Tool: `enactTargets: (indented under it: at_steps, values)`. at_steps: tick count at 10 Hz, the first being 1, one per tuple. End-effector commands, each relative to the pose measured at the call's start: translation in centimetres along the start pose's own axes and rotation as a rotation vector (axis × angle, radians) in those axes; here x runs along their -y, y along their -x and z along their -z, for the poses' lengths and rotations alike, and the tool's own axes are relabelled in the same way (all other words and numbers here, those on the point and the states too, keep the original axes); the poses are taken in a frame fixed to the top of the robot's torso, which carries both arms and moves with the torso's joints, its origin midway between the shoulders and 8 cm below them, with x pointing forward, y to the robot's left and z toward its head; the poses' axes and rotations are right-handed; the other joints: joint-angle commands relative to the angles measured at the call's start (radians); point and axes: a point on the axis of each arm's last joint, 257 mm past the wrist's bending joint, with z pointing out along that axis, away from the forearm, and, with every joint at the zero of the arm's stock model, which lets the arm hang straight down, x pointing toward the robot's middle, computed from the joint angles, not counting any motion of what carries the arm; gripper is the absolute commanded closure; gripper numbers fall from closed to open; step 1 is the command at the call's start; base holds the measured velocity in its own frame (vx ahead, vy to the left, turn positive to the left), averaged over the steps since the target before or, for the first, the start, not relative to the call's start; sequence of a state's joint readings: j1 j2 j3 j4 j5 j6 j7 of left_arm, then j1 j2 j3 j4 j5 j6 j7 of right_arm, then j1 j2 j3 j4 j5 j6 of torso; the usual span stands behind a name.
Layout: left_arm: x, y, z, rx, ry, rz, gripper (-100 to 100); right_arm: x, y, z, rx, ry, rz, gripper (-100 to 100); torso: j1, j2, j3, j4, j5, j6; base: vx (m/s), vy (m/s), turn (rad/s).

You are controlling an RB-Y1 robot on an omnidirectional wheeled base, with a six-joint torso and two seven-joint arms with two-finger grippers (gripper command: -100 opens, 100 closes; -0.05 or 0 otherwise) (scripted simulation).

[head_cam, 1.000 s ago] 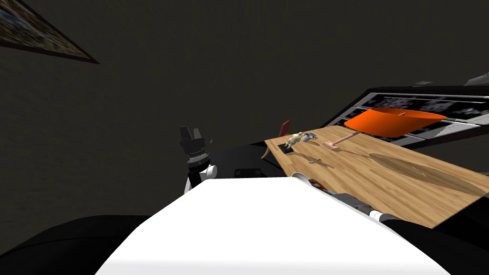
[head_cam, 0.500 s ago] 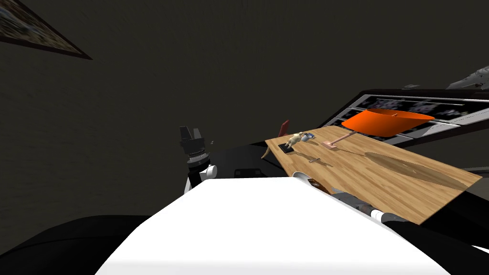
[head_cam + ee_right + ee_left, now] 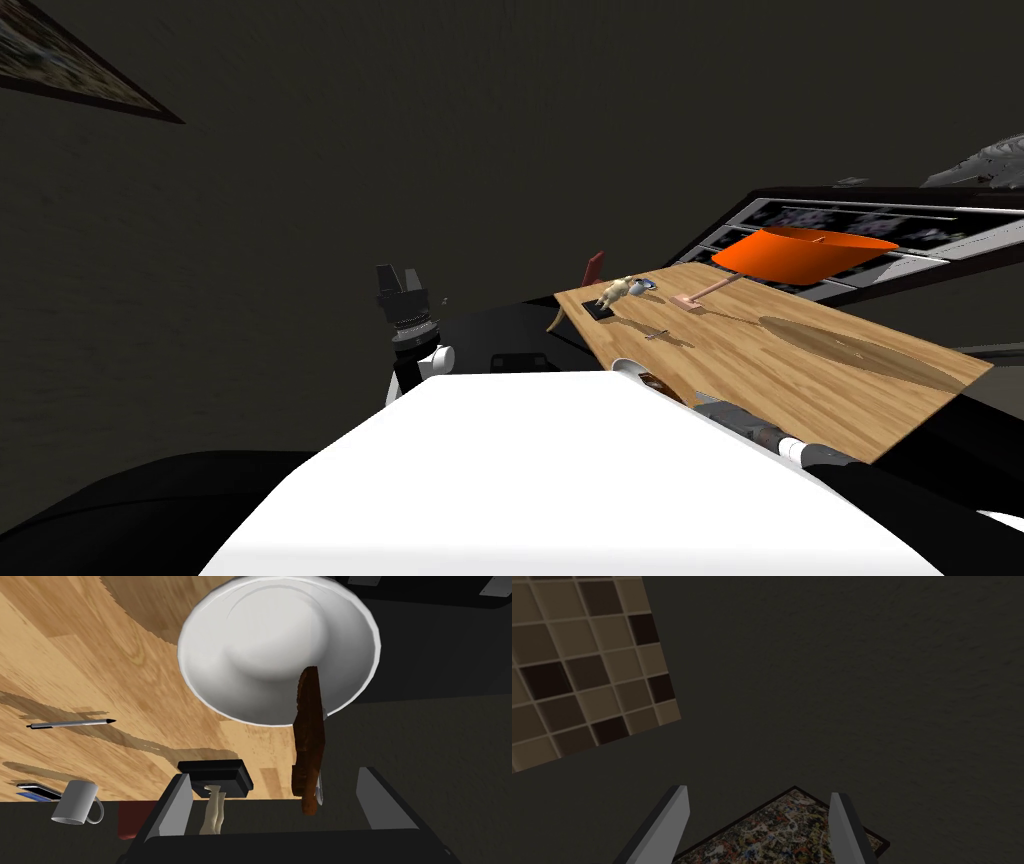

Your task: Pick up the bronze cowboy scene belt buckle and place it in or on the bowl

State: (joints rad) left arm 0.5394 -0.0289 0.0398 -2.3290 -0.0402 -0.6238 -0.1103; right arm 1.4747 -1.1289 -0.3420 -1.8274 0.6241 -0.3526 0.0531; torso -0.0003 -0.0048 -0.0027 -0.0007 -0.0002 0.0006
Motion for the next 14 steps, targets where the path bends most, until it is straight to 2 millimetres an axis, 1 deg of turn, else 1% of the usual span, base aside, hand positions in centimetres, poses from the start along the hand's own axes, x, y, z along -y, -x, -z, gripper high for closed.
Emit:
enactTargets:
  at_steps: [1, 4, 8, 9, 10, 14]
  values:
    - [0.0, 0.0, 0.0, 0.000, 0.000, 0.000, 0, 0.1, 1.1, 0.8, 0.003, 0.005, 0.009, -100, 0.000, 0.000, 0.000, 0.000, 0.000, 0.000, 0.004, -0.007, -0.118]
    - [0.0, 0.0, 0.0, 0.000, 0.000, 0.000, 0, 0.1, 3.0, 1.7, 0.008, 0.014, 0.031, -100, 0.000, 0.000, 0.000, 0.000, 0.000, 0.000, 0.003, -0.005, -0.078]
    - [0.0, 0.0, 0.0, 0.000, 0.000, 0.000, 0, -0.4, 5.3, 2.7, 0.011, 0.037, 0.060, -100, 0.000, 0.000, 0.000, 0.000, 0.000, 0.000, 0.003, -0.005, -0.076]
    - [0.0, 0.0, 0.0, 0.000, 0.000, 0.000, 0, -0.3, 4.9, 2.7, 0.010, 0.032, 0.055, -100, 0.000, 0.000, 0.000, 0.000, 0.000, 0.000, 0.000, 0.000, 0.000]
    - [0.0, 0.0, 0.0, 0.000, 0.000, 0.000, 0, -0.3, 5.0, 2.7, 0.011, 0.033, 0.055, 0, 0.000, 0.000, 0.000, 0.000, 0.000, -0.001, 0.000, 0.000, 0.000]
    - [0.0, 0.0, 0.0, 0.000, 0.000, 0.000, 0, -0.3, 5.0, 2.7, 0.011, 0.033, 0.055, 0, 0.000, 0.000, 0.000, 0.000, 0.000, 0.000, 0.000, 0.000, 0.000]
